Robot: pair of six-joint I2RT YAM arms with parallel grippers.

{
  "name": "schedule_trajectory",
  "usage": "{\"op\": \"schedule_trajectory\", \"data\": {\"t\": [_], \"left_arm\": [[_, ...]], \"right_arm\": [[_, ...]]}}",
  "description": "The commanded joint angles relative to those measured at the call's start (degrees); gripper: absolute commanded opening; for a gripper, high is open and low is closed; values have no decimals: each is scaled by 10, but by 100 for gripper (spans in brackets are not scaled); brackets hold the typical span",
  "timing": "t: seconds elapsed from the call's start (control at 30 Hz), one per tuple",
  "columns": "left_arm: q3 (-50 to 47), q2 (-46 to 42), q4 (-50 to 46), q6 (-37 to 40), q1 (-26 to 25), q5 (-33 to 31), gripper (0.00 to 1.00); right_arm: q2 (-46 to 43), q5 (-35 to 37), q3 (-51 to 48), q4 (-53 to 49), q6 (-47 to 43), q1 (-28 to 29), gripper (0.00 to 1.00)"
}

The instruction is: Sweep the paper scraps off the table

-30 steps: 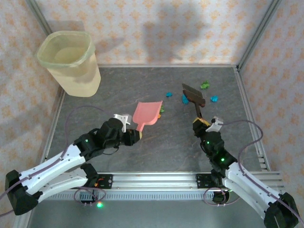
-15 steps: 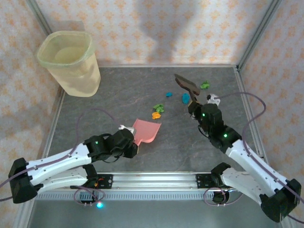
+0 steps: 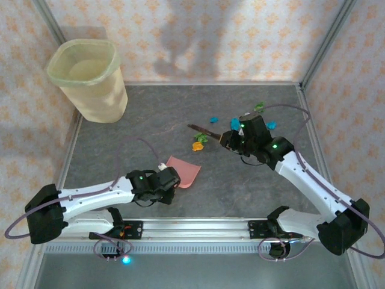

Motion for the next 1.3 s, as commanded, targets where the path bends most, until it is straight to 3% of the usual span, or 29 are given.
{"op": "schedule_trajectory", "data": {"t": [0.0, 0.53, 0.73, 0.97, 1.27], "left_arm": [[10, 5, 13, 17, -2, -42, 0], [27, 93, 66, 27, -2, -85, 0], [34, 106, 70, 30, -2, -92, 0], [34, 106, 72, 29, 0, -98, 0], [28, 97, 77, 25, 3, -102, 0]], "right_arm": [[7, -72, 12, 19, 30, 1, 0], [23, -77, 5, 41, 41, 1, 0], [37, -111, 6, 32, 45, 1, 0], [-8, -196, 13, 6, 52, 1, 0], [-61, -172, 19, -4, 83, -38, 0]]}}
